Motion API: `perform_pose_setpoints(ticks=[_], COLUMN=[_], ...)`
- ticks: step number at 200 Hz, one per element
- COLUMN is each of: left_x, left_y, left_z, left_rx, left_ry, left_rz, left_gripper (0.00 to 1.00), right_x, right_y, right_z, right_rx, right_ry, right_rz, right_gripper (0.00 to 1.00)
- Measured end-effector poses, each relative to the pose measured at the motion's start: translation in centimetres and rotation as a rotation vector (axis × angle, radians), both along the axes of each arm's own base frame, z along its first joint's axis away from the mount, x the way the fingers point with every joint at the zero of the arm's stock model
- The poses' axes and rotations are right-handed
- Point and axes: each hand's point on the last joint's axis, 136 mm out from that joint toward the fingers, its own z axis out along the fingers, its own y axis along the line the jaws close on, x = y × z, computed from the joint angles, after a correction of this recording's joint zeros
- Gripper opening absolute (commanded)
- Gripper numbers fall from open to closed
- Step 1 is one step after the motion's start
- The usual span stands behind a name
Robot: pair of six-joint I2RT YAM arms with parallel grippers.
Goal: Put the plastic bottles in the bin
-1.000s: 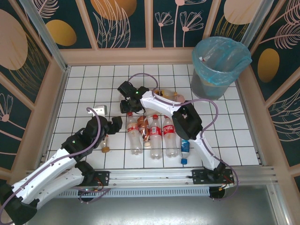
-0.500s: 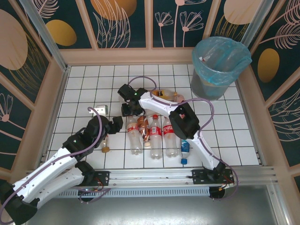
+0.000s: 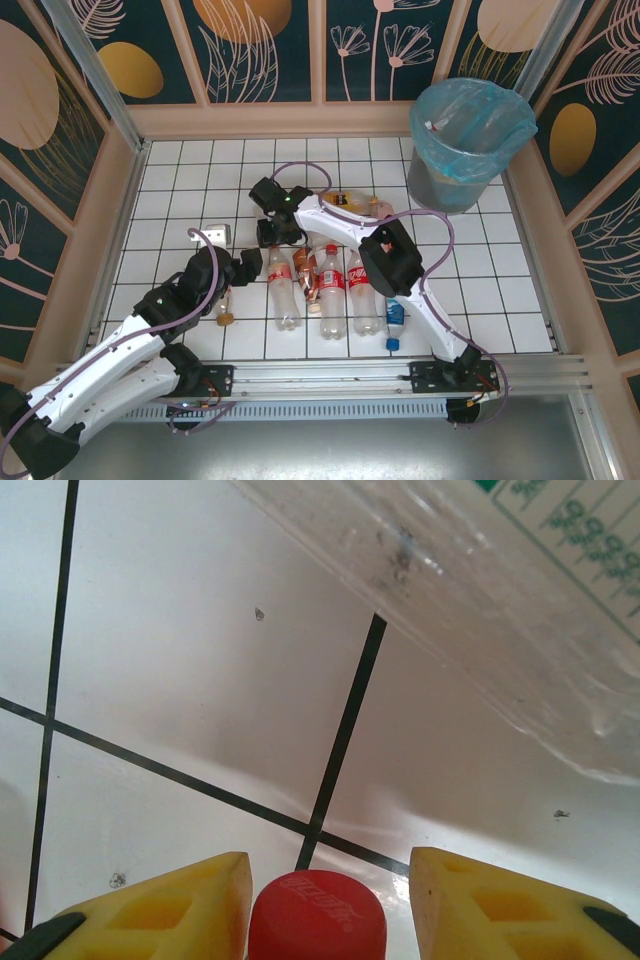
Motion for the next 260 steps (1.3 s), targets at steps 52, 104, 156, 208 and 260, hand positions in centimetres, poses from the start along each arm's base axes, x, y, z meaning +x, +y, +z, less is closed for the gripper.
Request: perform_pose_setpoints(ticks=[52, 104, 156, 208, 260], left_x=[0.0, 0.0, 0.4, 1.9, 4.3], left_y=[0.0, 0.0, -0.2, -0.1, -2.4], left_z=[0.0, 0.0, 1.9, 9.0, 15.8], left_rx=[0.003, 0.003, 0.002, 0.033, 0.087], left_ry=[0.0, -0.001, -0.038, -0.186, -0.326], left_rz=[-0.002, -0.002, -0.008, 0.005, -0.061], left_gripper=[0.83, 0.83, 0.84, 0.8, 0.8], right_x=[-0.5, -0.9, -0.6, 0.8, 4.2], right_y=[0.3, 0.7, 0.9, 1.4, -1.7], right_z=[-0.7, -0.6, 0.2, 8.2, 27.5], right_rx=[0.007, 0.02, 0.034, 0.124, 0.312], right_ry=[0.027, 0.043, 0.028, -0.114, -0.504], right_rz=[0.019, 0.03, 0.03, 0.019, -0.053], right_gripper=[0.43, 0.27, 0.21, 0.11, 0.0])
